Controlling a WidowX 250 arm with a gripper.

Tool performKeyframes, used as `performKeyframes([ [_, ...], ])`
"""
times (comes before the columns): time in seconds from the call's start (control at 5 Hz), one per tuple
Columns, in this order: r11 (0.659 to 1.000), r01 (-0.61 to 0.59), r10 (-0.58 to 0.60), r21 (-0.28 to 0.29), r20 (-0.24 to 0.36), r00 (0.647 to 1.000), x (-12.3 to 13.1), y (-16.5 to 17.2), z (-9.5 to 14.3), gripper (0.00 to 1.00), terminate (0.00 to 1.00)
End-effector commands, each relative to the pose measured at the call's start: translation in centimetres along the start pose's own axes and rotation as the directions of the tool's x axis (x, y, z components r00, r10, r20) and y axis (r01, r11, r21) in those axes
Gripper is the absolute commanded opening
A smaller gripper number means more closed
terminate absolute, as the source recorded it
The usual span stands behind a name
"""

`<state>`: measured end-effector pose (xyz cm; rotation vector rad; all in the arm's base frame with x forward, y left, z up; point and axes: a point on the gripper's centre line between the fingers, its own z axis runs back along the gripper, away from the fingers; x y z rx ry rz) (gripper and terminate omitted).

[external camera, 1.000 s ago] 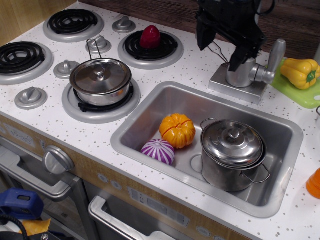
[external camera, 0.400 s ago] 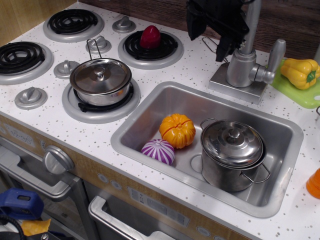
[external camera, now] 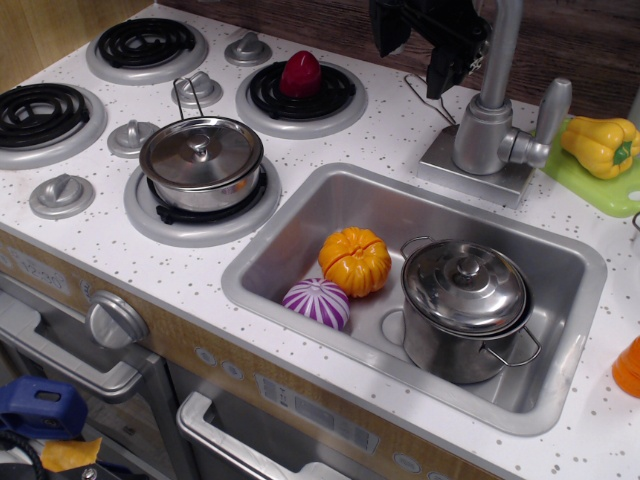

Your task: Turn faucet front to left

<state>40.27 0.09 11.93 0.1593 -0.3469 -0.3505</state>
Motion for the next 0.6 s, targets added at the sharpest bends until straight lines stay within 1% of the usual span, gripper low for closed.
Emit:
performKeyframes([
  [0.0, 1.000, 0.023, -0.024, 0.020, 0.066, 0.998, 1.86, 2.17, 1.23, 1.00, 0.00],
  [0.2, 0.999, 0.031, -0.032, 0.015, 0.072, 0.997, 2.10, 2.61, 0.87, 1.00, 0.00],
  [0.4, 1.000, 0.026, -0.027, 0.018, 0.071, 0.997, 1.99, 2.61, 0.84, 1.00, 1.00],
])
